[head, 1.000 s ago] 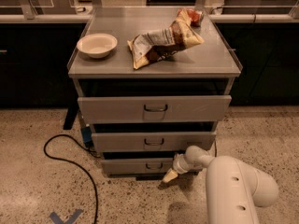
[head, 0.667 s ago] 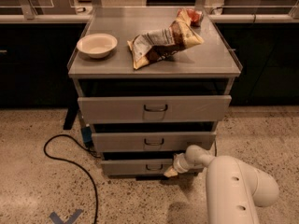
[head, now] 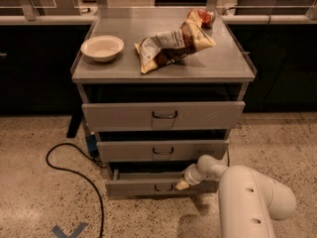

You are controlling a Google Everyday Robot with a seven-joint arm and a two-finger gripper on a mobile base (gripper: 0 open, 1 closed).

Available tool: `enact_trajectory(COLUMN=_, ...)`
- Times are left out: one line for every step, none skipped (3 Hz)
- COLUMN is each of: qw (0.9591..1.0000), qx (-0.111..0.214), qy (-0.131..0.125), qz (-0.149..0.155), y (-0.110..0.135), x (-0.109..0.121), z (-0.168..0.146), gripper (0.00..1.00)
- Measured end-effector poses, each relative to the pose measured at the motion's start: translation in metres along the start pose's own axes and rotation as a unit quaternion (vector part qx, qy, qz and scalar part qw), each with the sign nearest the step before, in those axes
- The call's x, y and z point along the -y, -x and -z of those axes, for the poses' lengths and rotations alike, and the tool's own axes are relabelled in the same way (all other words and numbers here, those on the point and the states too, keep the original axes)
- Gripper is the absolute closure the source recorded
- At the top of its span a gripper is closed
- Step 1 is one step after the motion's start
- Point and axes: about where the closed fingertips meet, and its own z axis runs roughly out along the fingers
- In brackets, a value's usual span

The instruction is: Open bottom drawer

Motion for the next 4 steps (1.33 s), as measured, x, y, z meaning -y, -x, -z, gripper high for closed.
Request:
enact_trajectory(qw=1.0000, qx=0.000, qy=0.000, qz=0.000, y=-0.002, x=0.002, z=0.003, gripper=1.00)
enact_trajectory(qw=0.9999, qx=0.008, qy=-0.013, qz=0.002, y=0.000, x=0.008, z=0.012, gripper=1.00)
enact_trajectory(qw=1.0000, qx=0.005, qy=0.002, qz=-0.003, y=-0.012, x=-0.020, z=0.023, gripper=1.00)
enact_trajectory(qw=1.0000, qx=0.005, qy=0.002, qz=-0.003, y=-0.012, x=-0.020, z=0.023, gripper=1.00)
